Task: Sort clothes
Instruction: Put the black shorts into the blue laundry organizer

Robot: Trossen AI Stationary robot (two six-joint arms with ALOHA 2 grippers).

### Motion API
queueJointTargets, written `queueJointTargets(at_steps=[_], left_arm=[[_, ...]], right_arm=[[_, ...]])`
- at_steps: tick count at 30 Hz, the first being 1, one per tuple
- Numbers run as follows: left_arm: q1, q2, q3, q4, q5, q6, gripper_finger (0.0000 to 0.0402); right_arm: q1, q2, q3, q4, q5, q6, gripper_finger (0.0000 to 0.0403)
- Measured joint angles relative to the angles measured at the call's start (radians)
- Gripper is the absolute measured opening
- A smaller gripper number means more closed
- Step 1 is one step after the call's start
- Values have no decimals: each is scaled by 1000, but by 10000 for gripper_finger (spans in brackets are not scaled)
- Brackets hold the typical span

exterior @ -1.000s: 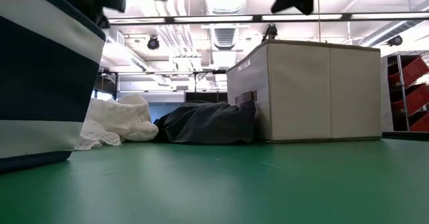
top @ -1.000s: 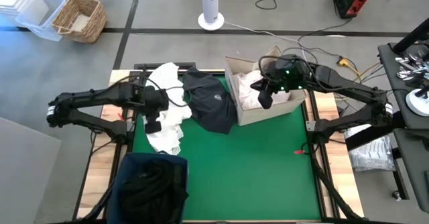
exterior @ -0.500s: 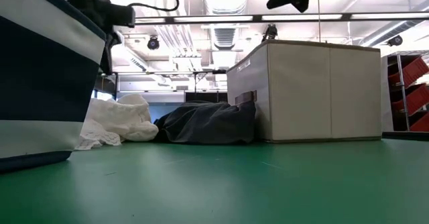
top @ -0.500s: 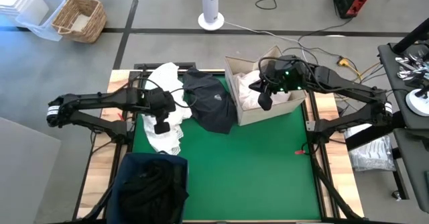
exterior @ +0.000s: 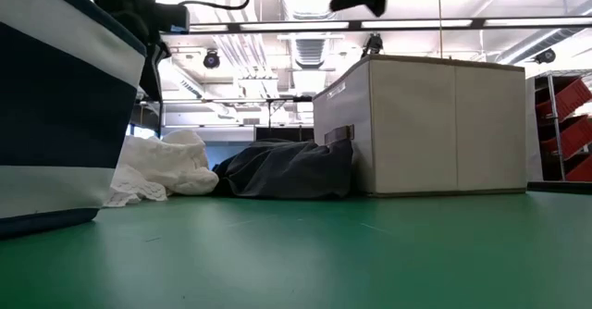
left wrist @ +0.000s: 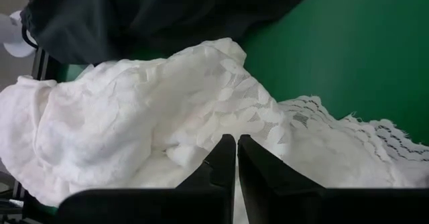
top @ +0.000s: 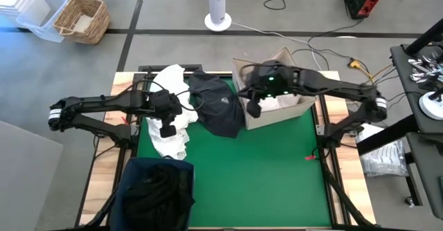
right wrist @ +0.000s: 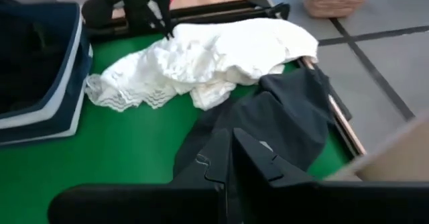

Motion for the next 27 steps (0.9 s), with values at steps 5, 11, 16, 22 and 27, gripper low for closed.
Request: queueJointTargets(at_steps=[5, 11, 16, 22, 27], left_arm=[[-1, 0, 0, 0, -1, -8, 0], [-1, 0, 0, 13, -2, -10, 0], [-1, 0, 0, 145, -2, -6, 0], [-1, 3, 1, 265, -73, 28, 0], [-1, -7, 1, 321, -416, -5, 0]], right_arm=[[30, 135, 100, -24, -2, -39, 9], [61, 274, 214, -87, -2, -89, 9], [71, 350, 274, -135, -1, -124, 9], [75, 390, 262, -141, 1, -222, 9], [92, 443, 243, -142, -1, -392, 9]])
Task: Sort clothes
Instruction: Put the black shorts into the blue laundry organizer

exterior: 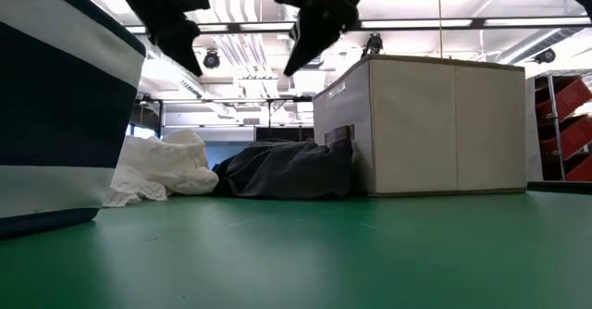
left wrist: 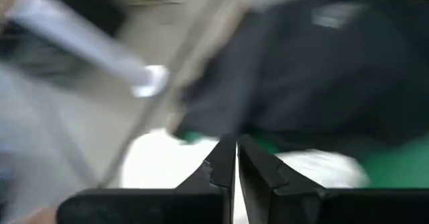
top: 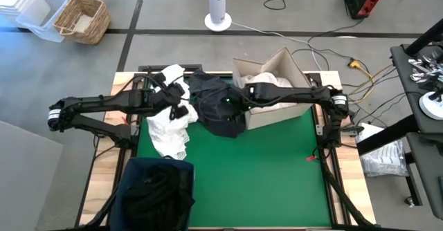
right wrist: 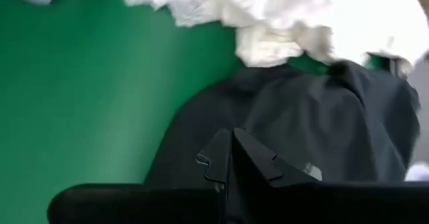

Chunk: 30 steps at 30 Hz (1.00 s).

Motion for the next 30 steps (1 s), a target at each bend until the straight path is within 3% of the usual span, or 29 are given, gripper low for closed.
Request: queueJointTargets(at_steps=[4, 9, 12, 17, 19, 30], left_arm=[[0, -22, 0, 10, -214, -17, 0], [0, -69, 0, -10, -241, -18, 0], [0, -99, 0, -26, -197, -50, 0], [-1, -149, 0, -68, 50, -78, 0], [-5, -166, -4, -67, 104, -82, 0], [-19, -280, -158, 16, 102, -104, 0]], right_arm=[[4, 44, -5, 8, 23, -98, 9], [3, 115, -9, 9, 225, -110, 9], [0, 154, -9, 11, 289, -88, 9], [-8, 210, -9, 11, 279, -18, 17], [-8, 213, -11, 12, 279, -17, 25], [-3, 203, -15, 72, 287, 12, 110]])
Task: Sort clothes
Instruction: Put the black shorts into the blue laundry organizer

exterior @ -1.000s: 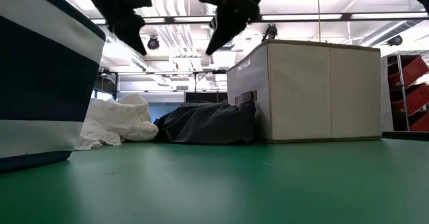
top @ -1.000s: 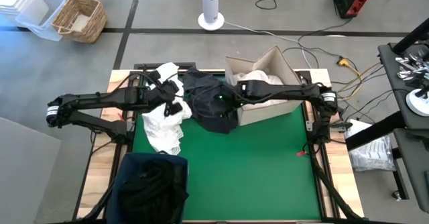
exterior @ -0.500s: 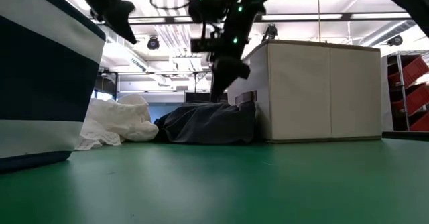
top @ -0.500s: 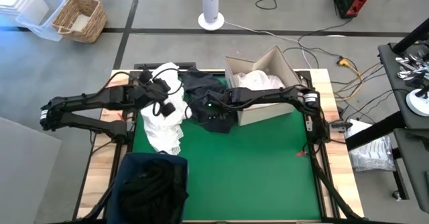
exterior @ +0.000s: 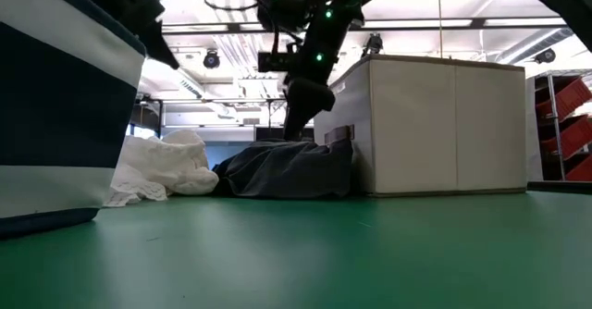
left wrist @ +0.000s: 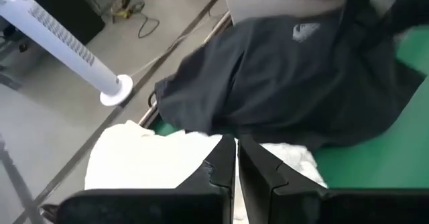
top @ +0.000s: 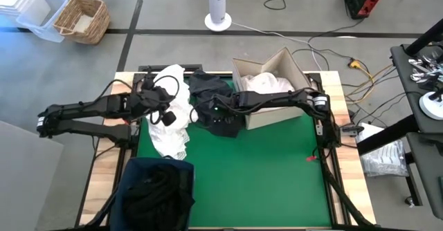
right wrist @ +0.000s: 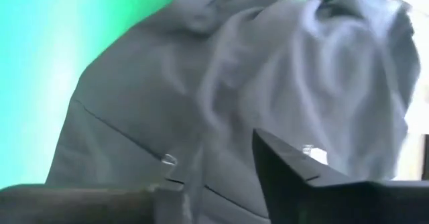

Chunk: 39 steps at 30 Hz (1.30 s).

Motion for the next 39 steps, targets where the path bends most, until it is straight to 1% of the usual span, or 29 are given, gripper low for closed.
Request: queueJointTargets(at_steps=[6, 10, 17, 25, 29, 32, 36, 39], left_arm=[[-1, -31, 28, 32, -1, -1, 0], [-1, -32, 27, 56, -2, 53, 0], [-1, -8, 26, 86, -2, 107, 0], [-1, -2, 26, 93, -2, 115, 0], [-1, -2, 26, 94, -2, 115, 0], [-1, -1, 26, 93, -2, 115, 0], [-1, 2, 26, 94, -2, 115, 0], [-1, 3, 26, 94, -2, 115, 0]], right_arm=[[0, 5, -12, 5, 1, 43, 175], [-7, 5, -17, 23, 0, 69, 211], [-14, 37, -18, 81, 3, 92, 265], [-31, 105, 1, 85, 4, 104, 313], [-34, 133, 11, 92, 7, 105, 320], [-37, 154, 18, 93, 7, 104, 311], [-40, 167, 18, 99, 7, 118, 283], [-44, 168, 13, 101, 6, 140, 249]])
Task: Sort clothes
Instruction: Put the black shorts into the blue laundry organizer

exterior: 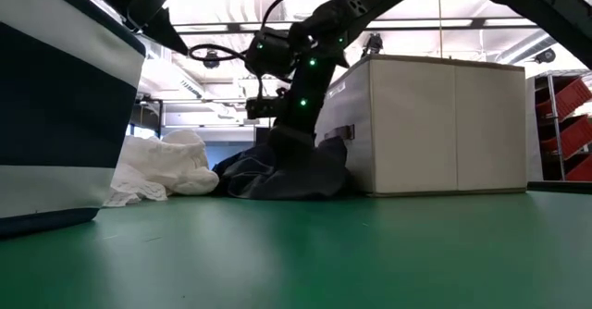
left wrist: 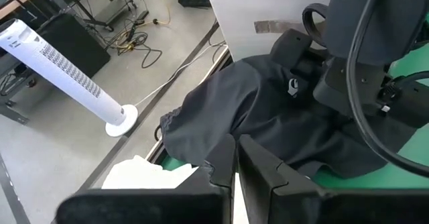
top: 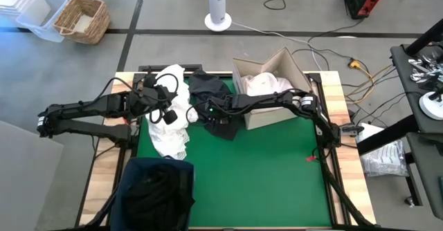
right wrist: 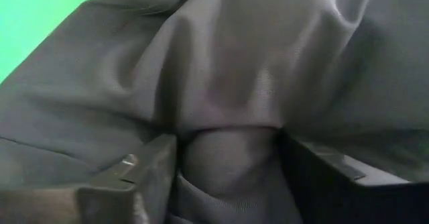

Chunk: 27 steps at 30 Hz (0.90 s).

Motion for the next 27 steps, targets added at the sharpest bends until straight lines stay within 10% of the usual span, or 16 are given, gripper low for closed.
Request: queueJointTargets(at_steps=[12, 27], left_arm=[[0, 0, 0, 1, 0, 3, 0], [0, 2, -12, 27, 5, 22, 0]], right_arm=[[-12, 0, -35, 5, -3, 80, 28], [13, -98, -34, -13, -11, 93, 14]])
